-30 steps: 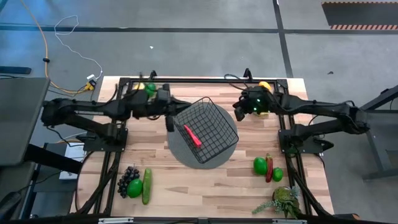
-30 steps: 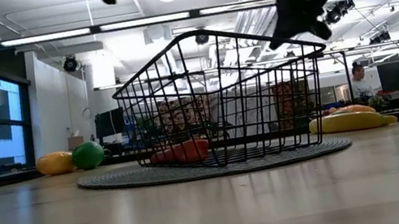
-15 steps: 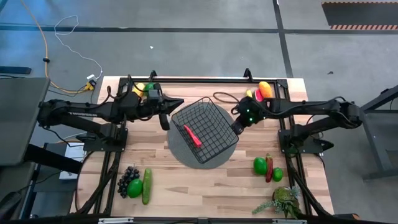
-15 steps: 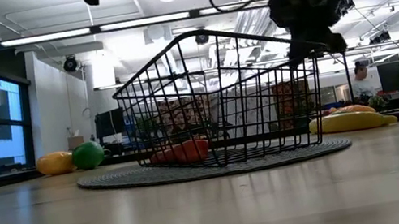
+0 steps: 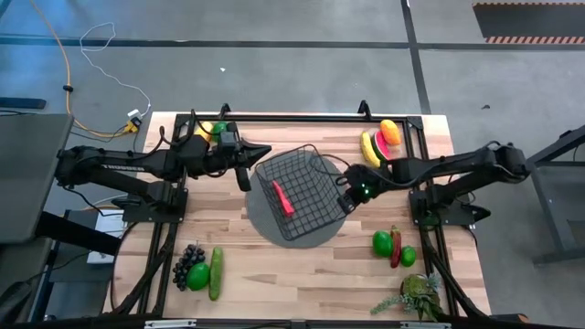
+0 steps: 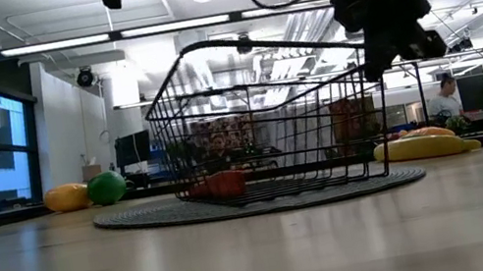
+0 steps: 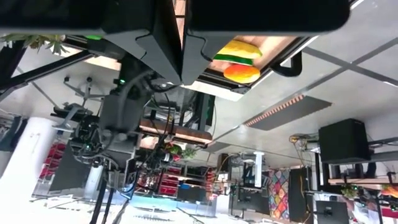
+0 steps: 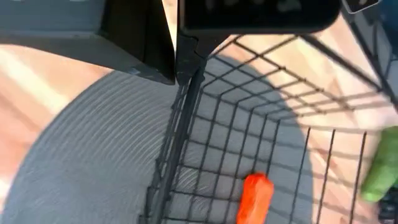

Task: Build produce basket
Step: Adjust the black wire basket

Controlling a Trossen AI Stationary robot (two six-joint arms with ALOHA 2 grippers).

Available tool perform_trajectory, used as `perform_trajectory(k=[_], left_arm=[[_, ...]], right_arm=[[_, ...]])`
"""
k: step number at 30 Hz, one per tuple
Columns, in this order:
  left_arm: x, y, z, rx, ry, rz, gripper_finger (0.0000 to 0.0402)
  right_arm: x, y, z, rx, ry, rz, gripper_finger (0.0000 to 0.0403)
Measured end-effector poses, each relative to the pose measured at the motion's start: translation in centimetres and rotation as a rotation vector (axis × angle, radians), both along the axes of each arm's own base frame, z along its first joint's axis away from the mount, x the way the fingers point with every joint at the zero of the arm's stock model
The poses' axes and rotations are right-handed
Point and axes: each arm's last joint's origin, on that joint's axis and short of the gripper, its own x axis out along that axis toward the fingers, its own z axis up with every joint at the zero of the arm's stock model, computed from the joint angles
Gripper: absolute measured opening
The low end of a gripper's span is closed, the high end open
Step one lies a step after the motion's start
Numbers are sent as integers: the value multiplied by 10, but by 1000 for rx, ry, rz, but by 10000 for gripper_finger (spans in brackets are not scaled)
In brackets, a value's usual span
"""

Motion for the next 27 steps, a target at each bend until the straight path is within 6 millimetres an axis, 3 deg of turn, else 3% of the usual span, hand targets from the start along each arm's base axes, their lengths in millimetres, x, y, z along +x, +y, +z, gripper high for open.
perform_trajectory(k=[10,17,23,27], left_arm=[[-6,0,-11,61,177,3,1],[-29,1,-22,-61,340,47,1],[-46,1,-46,-208,581,89,0],[-37,1,-64,-252,666,43,0]], right_arm=[[9,28,-3,34,-50,-51,0],[27,40,-16,83,-82,-25,0],[23,36,-11,62,-91,-18,0],[12,23,-3,2,-68,-22,0]])
